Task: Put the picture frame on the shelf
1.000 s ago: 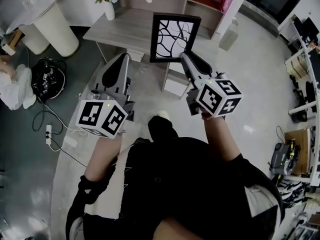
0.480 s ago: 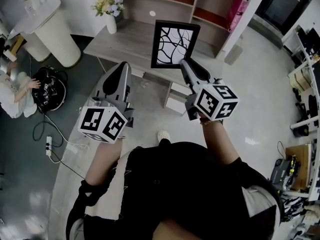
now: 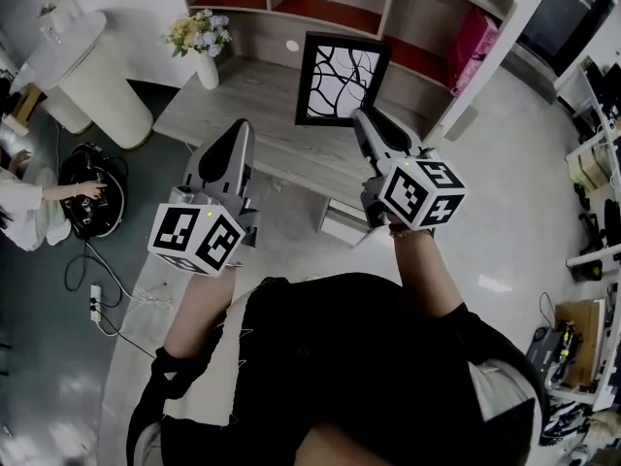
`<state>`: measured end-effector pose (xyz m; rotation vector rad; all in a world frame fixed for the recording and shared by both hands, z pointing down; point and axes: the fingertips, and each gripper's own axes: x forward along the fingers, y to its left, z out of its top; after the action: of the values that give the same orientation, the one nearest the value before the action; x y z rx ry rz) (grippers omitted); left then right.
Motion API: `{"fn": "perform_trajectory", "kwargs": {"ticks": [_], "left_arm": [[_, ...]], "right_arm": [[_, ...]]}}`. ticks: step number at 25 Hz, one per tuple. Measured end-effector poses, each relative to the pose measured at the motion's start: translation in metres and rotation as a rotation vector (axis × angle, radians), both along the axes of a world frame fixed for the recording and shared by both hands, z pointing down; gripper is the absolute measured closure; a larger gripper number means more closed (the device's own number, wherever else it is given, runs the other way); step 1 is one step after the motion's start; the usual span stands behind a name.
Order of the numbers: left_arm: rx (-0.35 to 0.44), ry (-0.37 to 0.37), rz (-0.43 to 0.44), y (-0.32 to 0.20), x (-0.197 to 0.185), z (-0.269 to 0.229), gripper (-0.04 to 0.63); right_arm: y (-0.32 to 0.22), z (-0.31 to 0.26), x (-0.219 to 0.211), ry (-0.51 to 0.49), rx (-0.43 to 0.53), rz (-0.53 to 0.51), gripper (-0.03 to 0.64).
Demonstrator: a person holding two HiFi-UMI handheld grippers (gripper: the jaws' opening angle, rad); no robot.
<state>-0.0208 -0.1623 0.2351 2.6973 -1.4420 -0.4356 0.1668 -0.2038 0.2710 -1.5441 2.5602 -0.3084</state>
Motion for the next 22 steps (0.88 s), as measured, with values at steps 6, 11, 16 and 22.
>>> {"fn": "perform_trajectory", "kwargs": {"ticks": [6,11,16,22], "left_arm": [[0.012,0.004,-0.004,-0.039,0.014,-0.004,0.584],[0.024,0.01,-0.014,-0.063,0.026,-0.001,0.584],[0.029,0.014,-0.024,-0.077,0.037,0.007,0.584],[0.023,0.016,-0.011,-0.092,0.04,0.014,0.584]], "right_arm": [[-0.04,0.003,0.016,0.007,-0.009,0.001,0.534],[-0.066,0.007,0.028,0.023,-0.003,-0.006,0.534],[-0.081,0.015,0.039,0.033,0.001,-0.015,0.534],[-0.093,0.027,0.041,0.022,-0.02,-0.01,0.534]]}}
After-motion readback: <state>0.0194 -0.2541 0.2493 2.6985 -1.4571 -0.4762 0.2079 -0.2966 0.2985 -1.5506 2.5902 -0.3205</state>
